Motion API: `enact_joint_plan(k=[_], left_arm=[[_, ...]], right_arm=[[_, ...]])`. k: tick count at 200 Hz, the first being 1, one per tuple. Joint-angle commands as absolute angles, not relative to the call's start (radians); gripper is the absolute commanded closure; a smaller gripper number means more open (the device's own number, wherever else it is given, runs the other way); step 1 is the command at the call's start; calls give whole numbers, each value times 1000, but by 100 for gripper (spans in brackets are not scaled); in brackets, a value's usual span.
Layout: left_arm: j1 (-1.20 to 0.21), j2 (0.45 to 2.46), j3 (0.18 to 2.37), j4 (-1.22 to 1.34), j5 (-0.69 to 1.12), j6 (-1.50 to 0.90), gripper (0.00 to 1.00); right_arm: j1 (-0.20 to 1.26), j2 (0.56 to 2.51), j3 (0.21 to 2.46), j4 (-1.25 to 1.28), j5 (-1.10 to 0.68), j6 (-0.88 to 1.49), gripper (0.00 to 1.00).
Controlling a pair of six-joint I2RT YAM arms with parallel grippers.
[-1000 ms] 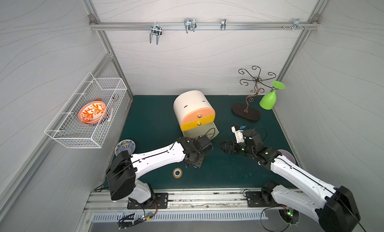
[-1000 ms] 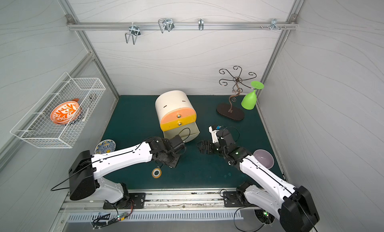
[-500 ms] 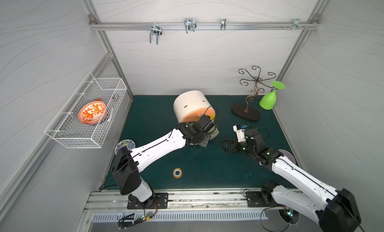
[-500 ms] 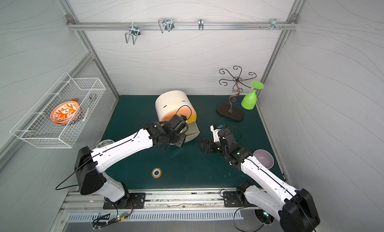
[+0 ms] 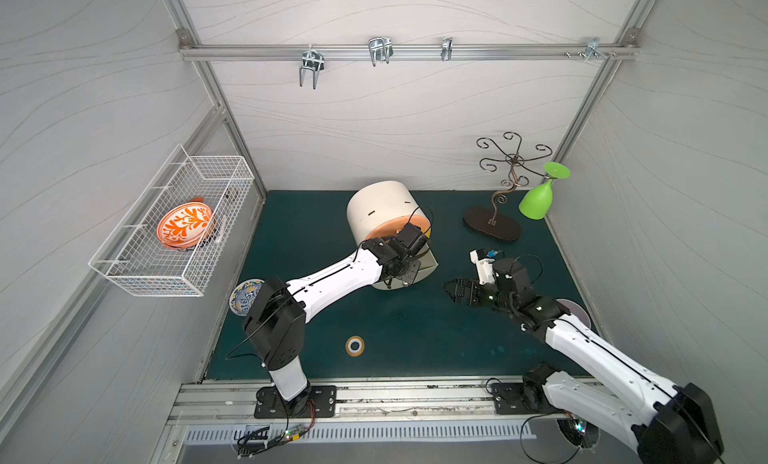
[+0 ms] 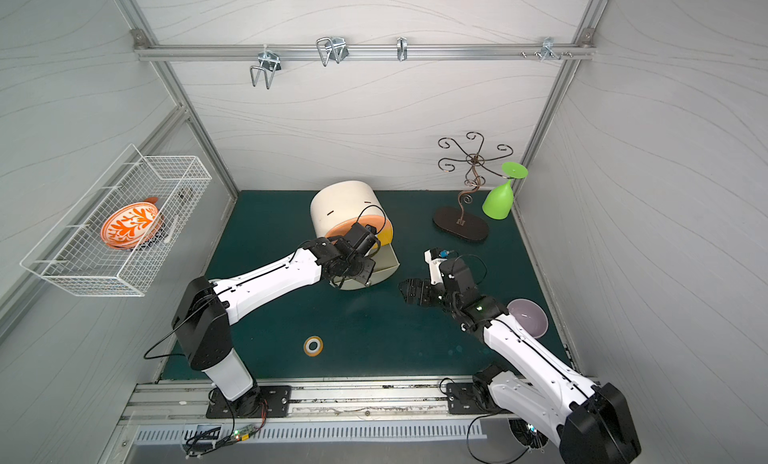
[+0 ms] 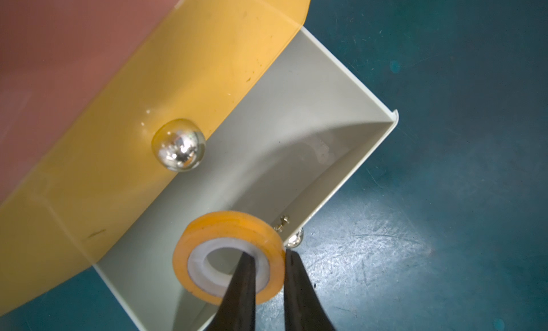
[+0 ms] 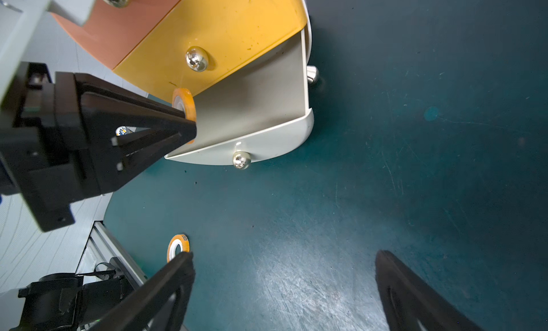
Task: Place the transparent tape into the drawer according to color
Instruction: Place the tape in the drawer, then pick up the tape from the center of the board.
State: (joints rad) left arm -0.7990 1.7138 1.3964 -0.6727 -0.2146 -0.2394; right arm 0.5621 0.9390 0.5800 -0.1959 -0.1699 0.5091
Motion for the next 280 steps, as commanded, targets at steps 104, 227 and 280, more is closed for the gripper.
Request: enact_joint_plan(k=[104,227,280], left_arm=[[-792,1531,1240,-680,-177,-325,18],[-792,1189,837,-885,-101,-616,7],[-792,1152,725,-829,-10,-690,24]], right_arm=[[554,922,556,-198,-194,526,1],[553,949,554,-186,-209,527,1],[553,949,549,-190,-205,522,1]])
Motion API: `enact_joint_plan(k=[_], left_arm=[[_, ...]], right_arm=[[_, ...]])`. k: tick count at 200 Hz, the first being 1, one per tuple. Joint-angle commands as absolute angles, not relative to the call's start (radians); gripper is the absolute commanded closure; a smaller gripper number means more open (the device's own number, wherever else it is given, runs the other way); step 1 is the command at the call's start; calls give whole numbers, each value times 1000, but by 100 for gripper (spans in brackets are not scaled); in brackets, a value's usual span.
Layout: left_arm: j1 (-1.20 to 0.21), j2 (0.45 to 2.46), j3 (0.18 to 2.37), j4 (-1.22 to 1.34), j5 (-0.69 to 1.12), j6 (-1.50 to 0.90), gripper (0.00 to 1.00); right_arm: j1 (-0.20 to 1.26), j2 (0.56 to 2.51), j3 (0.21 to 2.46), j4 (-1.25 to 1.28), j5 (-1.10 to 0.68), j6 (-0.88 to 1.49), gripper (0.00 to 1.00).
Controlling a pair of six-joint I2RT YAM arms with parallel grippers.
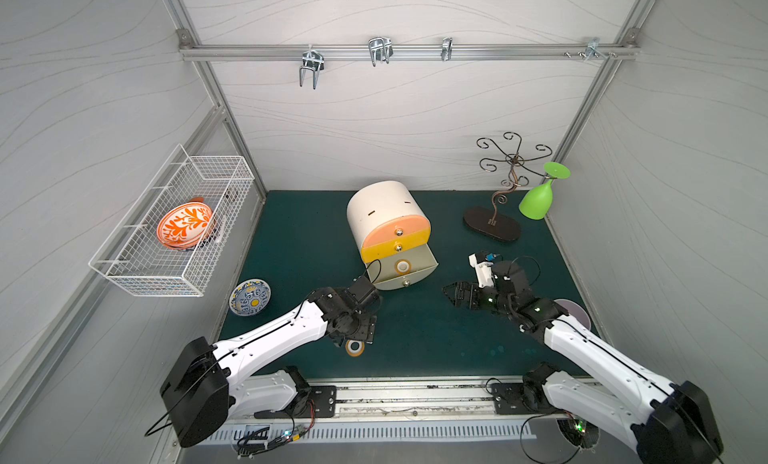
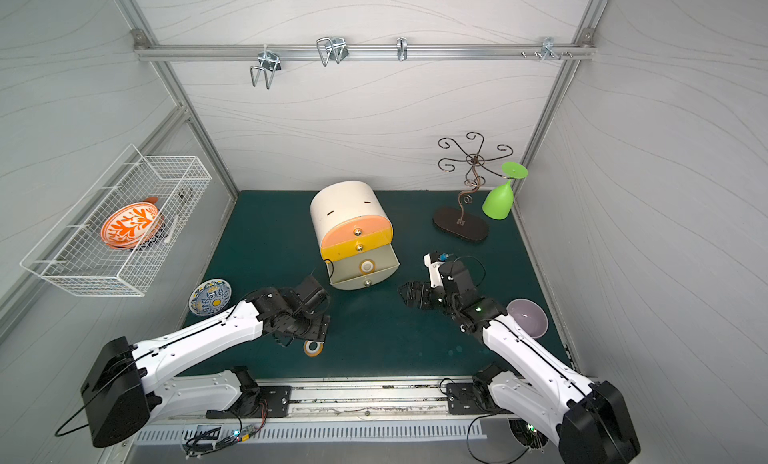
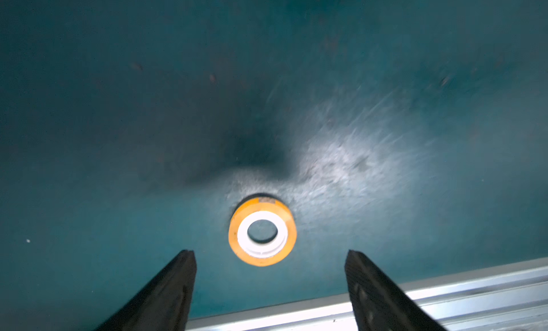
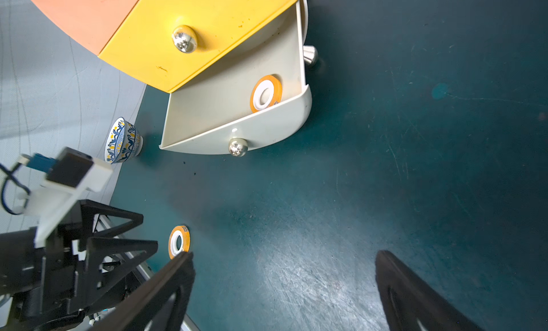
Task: Place the transparent tape into the drawer according to color
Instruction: Pick up the tape from the center of the board.
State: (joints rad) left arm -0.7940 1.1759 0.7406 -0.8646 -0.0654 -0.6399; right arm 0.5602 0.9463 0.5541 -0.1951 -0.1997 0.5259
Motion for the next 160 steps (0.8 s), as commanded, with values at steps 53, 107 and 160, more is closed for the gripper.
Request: enact_joint_plan(k=[53,107,160], left_arm=[[-808,1207,690,-774,46,-702,36],[-860,1314,714,-753,34,-701,42],[-863,1372,715,-727,22,-681,47]], right_arm=[[552,945,542,-189,-201,524,1],[553,940,542,-195,-193,521,1],[551,941,540,-195,-190,513,1]])
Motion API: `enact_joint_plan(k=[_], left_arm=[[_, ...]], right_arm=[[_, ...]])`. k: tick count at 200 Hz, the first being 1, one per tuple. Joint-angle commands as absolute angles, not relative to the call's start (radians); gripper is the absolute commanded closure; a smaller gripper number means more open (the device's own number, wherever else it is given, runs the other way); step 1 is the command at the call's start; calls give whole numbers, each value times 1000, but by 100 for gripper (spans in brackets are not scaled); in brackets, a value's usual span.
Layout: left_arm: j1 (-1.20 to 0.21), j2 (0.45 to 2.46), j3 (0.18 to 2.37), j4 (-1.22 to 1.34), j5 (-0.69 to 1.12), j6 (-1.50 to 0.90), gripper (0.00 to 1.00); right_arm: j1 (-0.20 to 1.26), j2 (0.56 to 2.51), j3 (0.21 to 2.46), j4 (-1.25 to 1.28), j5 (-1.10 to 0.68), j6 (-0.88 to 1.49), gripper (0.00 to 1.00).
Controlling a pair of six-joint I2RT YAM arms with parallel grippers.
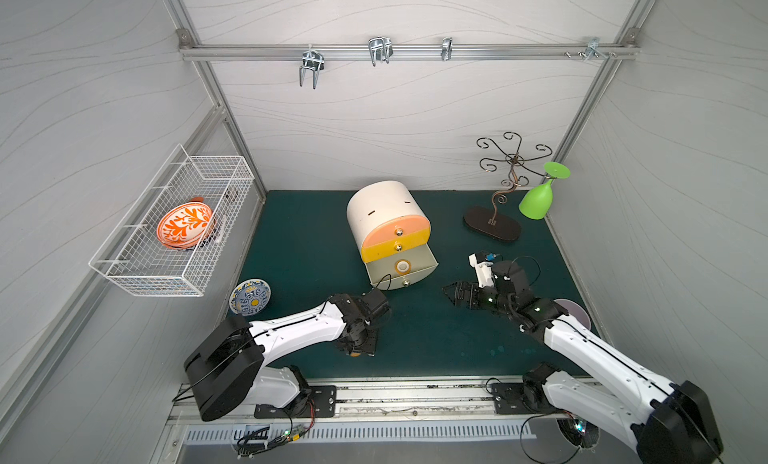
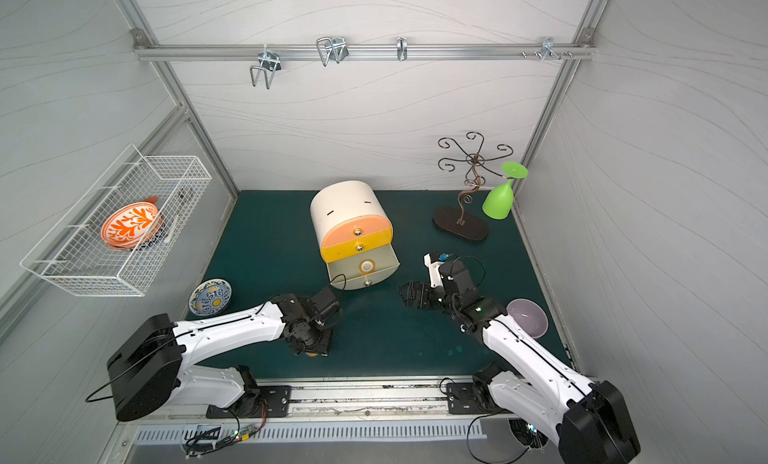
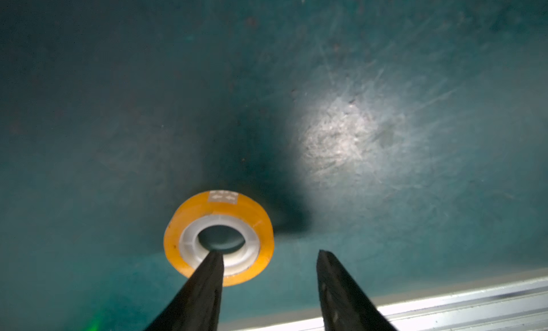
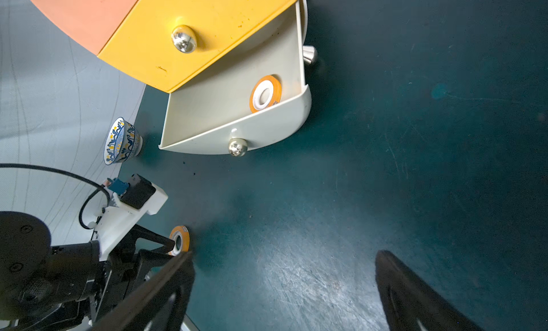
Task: Place the transparent tape into the drawer according to color
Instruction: Pick up the tape from the center of the board.
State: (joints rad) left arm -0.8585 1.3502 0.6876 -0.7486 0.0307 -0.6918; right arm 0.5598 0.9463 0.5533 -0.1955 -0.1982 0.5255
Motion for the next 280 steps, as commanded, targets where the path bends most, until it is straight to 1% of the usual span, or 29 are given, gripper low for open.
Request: enact_joint_plan(k=[1,44,62,84,129,152,205,247,280], left_arm=[[-863,1373,715,-726,22,-681,47],[-866,1425,730,-736,6,-661,51],[-868,1442,725,-736,2,-663,55],[-867,1462,719,-724,6,-665,62],[-871,1497,721,-713,12,-663,85],[-872,1497,718,-712,14,-664,100],[-872,1435,766,-779,-24,-662,100],[-872,1342,877,-875,-96,-634,100],[-871,1316,985,-923,-141,-588,100]], right_arm=[[551,940,540,-195,-190,513,1],[548,941,546,-198,-189,510,1],[545,936,545,-199,-190,507,1],[543,935,540,-198,-190,509,1],[538,937,542,-199,-193,508,1],[536,937,536,-198,-195,508,1],[536,934,522,-190,-207,521,1],[537,925,520,-193,-207,523,1],[537,921,518,-195,-205,525,1]])
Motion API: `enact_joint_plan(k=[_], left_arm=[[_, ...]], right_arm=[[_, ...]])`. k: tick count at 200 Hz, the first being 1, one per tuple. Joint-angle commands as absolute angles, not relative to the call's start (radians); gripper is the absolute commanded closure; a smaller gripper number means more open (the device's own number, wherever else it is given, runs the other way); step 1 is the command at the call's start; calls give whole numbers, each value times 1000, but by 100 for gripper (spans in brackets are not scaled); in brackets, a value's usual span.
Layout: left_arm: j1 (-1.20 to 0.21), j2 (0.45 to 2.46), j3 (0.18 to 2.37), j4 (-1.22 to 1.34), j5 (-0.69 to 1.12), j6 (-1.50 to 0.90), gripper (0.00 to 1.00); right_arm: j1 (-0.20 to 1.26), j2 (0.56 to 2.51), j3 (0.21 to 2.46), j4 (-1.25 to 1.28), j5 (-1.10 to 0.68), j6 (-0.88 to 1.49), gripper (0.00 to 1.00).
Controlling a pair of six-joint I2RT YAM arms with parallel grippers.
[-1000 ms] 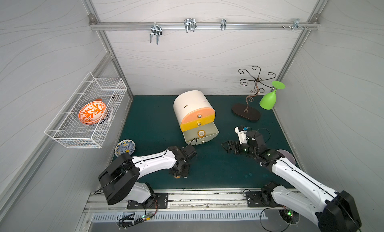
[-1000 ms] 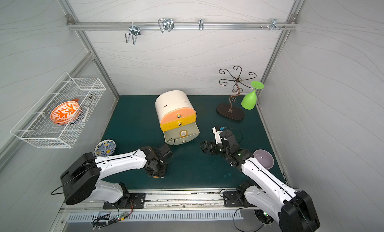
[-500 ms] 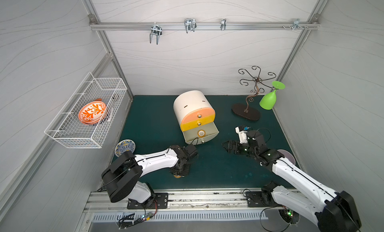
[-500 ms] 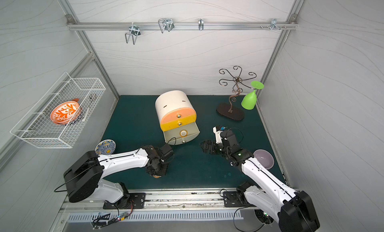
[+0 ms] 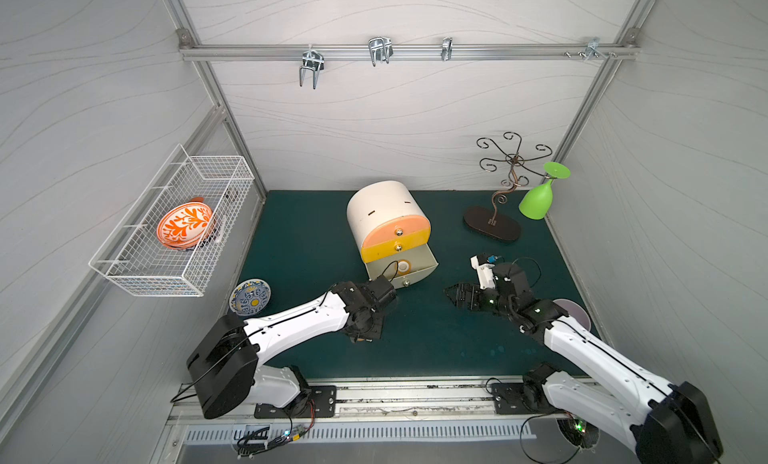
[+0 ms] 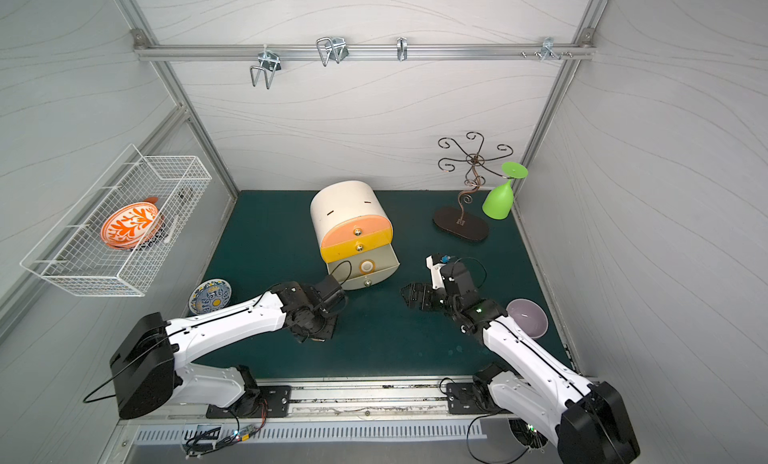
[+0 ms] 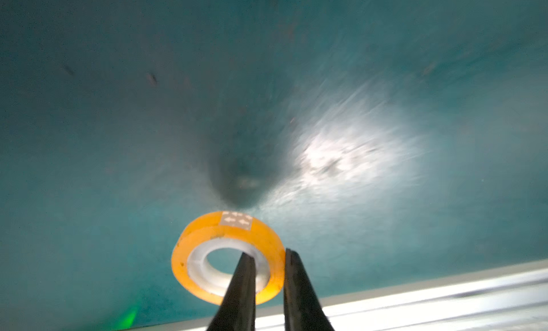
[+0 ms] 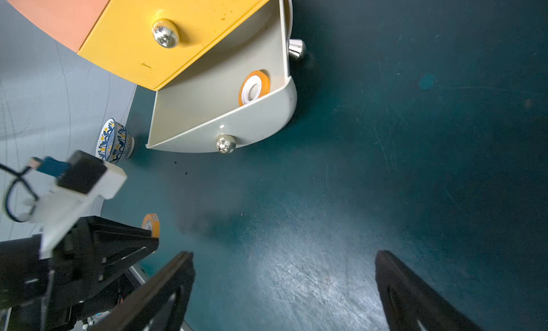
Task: Place the transparent tape into the drawer according to color
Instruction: Pick up the tape from the center of the board, then place the tape in the drawer.
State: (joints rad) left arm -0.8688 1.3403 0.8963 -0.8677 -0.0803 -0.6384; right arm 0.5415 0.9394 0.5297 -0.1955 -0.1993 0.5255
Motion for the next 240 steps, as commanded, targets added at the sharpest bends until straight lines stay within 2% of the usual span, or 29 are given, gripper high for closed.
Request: enact_joint_plan(k=[1,98,189,240], left_arm=[[-870,1316,988,-923,-142,-586,100],[-845,1465,1238,-763,-216,-371,100],[-789,1589,1244,-521,-264,-295,100],[-775,1639,1241,-486,-274,-292,100]], right_arm=[[536,920,518,-195,-206,524,1],[536,897,516,-201,-195,531,1],[534,890,517,-206,-195,528,1],[534,894,518,-204,-201,532,1]])
